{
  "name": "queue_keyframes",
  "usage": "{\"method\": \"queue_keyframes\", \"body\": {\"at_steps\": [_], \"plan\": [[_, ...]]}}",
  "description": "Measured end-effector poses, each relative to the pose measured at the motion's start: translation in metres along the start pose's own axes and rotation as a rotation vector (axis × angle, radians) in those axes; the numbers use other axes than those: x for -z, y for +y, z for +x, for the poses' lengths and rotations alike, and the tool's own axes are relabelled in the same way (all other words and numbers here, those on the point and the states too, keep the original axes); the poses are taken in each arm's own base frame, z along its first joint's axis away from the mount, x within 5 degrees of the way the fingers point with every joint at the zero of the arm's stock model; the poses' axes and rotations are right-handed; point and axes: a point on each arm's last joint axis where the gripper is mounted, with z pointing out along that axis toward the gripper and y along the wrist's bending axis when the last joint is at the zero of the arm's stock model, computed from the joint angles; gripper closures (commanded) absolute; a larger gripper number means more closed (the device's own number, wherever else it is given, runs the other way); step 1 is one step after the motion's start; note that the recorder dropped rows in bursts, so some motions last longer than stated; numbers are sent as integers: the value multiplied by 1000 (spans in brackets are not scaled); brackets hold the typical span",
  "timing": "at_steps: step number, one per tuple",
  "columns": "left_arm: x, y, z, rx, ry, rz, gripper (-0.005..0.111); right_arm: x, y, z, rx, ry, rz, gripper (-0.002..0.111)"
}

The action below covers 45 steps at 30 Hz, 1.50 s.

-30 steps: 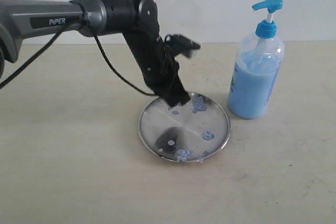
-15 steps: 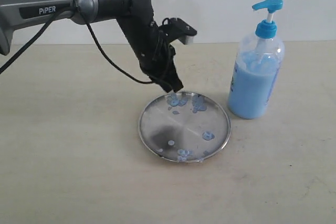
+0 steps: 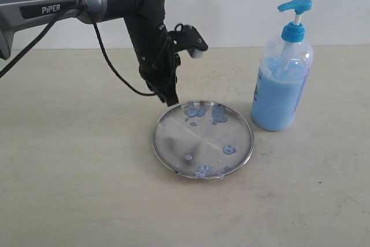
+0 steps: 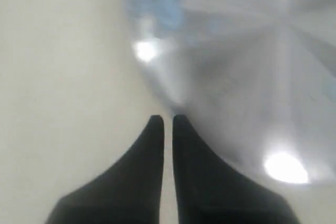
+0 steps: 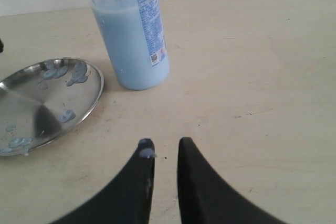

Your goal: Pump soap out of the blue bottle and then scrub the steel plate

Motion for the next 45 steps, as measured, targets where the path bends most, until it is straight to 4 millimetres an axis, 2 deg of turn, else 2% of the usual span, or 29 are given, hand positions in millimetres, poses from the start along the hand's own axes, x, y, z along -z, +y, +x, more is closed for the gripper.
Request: {"method": "queue_keyframes", "body": {"at_steps": [2,3,6,8,10,12,14,17,20,22,24,27,29,32,35,38,39,42,45], "plan": [[6,8,-12,98,-146,-50,102,0,0,0,0,0,0,103],[8,7,-19,145,-235,-21,102,0,0,0,0,0,0,103],[8,-11,-34,173,-374,200,102,0,0,0,0,0,0,103],[5,-27,-33,104,-350,355,102,0,0,0,0,0,0,103],[5,-34,-27,35,-279,398,102,0,0,0,0,0,0,103],[4,-31,-18,-11,-185,344,102,0,0,0,0,0,0,103],[3,-19,-10,20,-105,242,102,0,0,0,0,0,0,103],[3,-3,-14,187,-188,137,102,0,0,0,0,0,0,103],[-3,-11,-26,293,-309,279,102,0,0,0,0,0,0,103],[-13,-26,-25,246,-281,435,102,0,0,0,0,0,0,103],[-21,-34,-22,188,-236,486,102,0,0,0,-2,0,0,103],[-28,-29,-9,139,-93,390,102,0,0,0,-4,0,0,103],[-27,-17,-4,187,-34,250,102,0,0,0,-4,0,0,103],[-29,0,-9,342,-124,118,102,0,0,0,-4,0,0,103],[-27,1,-17,413,-208,135,102,0,0,0,-7,0,0,103],[-14,0,-22,440,-282,131,102,0,0,0,-7,0,0,103],[-3,1,-23,448,-325,108,102,0,0,0,-7,0,0,103],[46,3,-22,481,-519,-13,102,0,0,0,-7,0,0,103],[101,-9,3,497,-714,-173,102,0,0,0,-7,0,0,103]]}}
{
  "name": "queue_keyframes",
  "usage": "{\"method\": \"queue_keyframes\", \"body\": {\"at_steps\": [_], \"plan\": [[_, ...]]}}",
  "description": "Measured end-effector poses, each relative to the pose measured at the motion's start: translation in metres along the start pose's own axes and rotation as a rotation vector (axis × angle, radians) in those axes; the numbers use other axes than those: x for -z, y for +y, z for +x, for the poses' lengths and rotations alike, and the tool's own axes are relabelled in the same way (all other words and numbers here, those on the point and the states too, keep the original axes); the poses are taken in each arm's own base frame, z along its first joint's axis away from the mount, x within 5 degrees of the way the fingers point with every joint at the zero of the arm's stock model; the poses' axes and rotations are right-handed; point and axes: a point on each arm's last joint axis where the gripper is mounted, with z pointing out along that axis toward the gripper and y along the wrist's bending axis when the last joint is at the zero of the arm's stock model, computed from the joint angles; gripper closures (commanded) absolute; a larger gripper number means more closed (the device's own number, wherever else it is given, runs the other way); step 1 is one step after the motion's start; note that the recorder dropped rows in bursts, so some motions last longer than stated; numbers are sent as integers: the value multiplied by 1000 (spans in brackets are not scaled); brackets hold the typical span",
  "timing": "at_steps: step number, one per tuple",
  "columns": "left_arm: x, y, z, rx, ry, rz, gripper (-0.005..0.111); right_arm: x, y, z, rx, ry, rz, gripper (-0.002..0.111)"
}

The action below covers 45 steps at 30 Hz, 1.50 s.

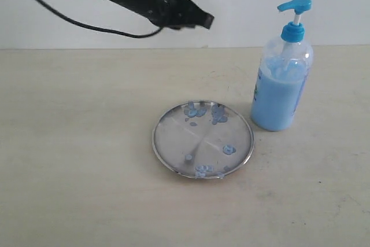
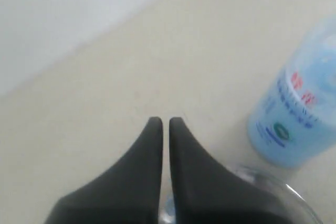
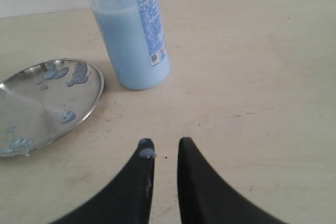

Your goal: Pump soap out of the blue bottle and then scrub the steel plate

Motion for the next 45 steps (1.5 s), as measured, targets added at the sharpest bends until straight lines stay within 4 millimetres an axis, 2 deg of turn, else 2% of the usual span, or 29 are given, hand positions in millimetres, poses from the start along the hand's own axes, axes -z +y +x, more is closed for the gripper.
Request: {"method": "queue_keyframes", "body": {"at_steps": [1,3,6,8,12,14,20,24,29,33,37,45], "plan": [[19,0,4,-12,-61,-40,102,0,0,0,0,0,0,103],[50,0,24,-32,-128,-103,102,0,0,0,0,0,0,103],[94,0,76,-81,-179,-201,102,0,0,0,-1,0,0,103],[131,4,106,-103,-237,-283,102,0,0,0,-1,0,0,103],[212,16,127,60,-444,-417,102,0,0,0,-1,0,0,103],[248,8,135,86,-475,-399,102,0,0,0,-1,0,0,103],[310,-37,188,-51,-254,-217,102,0,0,0,-1,0,0,103],[331,-55,215,-50,-326,-159,102,0,0,0,-1,0,0,103],[338,-58,232,-50,-514,-217,102,0,0,0,-1,0,0,103],[339,-61,241,-52,-533,-206,102,0,0,0,-1,0,0,103],[335,-62,250,-29,-457,-187,102,0,0,0,-1,0,0,103],[313,-43,276,169,-374,-329,102,0,0,0,-1,0,0,103]]}}
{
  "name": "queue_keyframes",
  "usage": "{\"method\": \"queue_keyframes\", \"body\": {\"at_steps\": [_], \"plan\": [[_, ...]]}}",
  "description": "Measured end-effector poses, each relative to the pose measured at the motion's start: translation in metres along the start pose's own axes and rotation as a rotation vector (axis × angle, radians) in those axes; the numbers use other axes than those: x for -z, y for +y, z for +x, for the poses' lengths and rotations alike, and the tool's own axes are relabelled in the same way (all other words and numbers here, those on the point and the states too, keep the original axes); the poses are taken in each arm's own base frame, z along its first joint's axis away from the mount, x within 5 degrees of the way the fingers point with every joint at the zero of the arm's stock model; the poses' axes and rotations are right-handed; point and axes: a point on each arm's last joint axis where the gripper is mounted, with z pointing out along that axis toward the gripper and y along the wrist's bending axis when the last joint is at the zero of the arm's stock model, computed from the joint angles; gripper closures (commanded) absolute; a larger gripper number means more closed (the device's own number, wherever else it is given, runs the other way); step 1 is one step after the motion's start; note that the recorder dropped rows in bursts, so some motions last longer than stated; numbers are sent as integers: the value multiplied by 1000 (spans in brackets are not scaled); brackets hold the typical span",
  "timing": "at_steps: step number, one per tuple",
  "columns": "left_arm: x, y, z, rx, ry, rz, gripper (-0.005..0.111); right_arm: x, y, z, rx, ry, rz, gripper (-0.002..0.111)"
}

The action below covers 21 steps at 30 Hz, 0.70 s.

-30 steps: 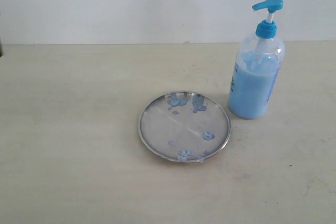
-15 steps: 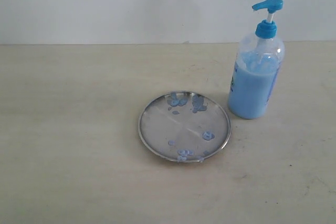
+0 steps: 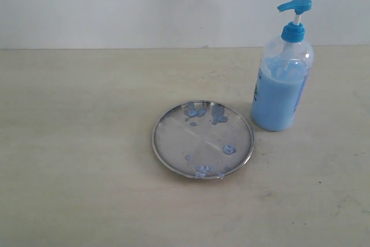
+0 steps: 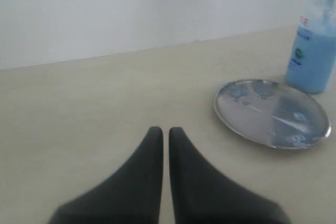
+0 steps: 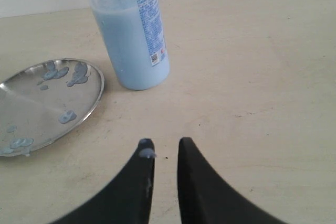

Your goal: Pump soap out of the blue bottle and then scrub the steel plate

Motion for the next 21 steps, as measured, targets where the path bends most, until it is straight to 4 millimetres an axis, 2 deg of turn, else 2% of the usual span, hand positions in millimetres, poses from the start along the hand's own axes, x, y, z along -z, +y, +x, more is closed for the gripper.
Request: {"method": "queue_keyframes", "body": {"at_steps": [10,13,21], "plan": [[-13,13,33,144,56,-225,102,0,0,0,0,0,0,103],[-16,14,42,123,65,-269,102,0,0,0,0,0,0,103],[-14,22,41,60,49,-434,102,0,0,0,0,-2,0,103]]}}
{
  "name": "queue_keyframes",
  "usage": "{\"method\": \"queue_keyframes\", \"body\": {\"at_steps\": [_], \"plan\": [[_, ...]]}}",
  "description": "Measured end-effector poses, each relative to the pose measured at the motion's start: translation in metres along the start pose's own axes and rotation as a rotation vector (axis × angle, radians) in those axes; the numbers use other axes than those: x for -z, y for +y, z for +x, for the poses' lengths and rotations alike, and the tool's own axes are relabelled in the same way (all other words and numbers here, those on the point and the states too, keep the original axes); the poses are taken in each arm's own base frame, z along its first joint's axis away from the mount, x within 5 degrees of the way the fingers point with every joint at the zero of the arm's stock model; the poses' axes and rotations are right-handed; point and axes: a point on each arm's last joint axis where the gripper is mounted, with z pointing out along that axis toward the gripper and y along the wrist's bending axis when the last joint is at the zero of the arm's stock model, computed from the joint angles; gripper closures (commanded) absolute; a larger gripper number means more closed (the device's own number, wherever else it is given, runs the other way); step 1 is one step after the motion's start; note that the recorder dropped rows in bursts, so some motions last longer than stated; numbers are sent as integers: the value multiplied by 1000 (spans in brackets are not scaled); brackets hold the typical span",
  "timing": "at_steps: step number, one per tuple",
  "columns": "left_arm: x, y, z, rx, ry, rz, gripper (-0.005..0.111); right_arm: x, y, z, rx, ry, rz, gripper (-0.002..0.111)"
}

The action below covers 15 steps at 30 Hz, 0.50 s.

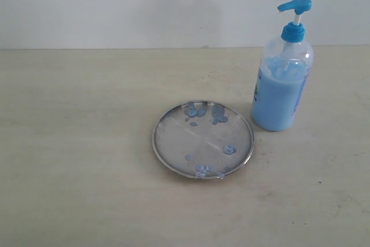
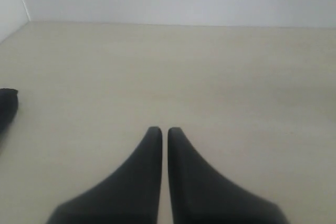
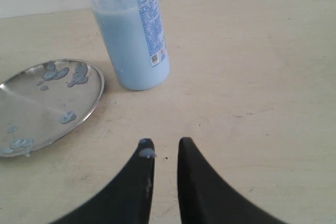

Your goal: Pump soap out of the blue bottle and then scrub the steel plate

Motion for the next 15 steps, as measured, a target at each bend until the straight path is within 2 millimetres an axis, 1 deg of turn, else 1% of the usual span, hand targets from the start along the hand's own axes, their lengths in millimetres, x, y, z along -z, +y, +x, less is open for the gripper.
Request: {"method": "queue_keyframes", "body": {"at_steps": [1,3,11,13,15], "plan": [[0,0,0,-54,5,-3,102,0,0,0,0,0,0,103],[0,0,2,-93,18,-2,102,0,0,0,0,0,0,103],[0,-2,1,-87,15,28,102,0,0,0,0,0,0,103],[0,-2,1,-69,9,32,102,0,0,0,0,0,0,103],[0,-3,0,42,1,36,102,0,0,0,0,0,0,103]]}}
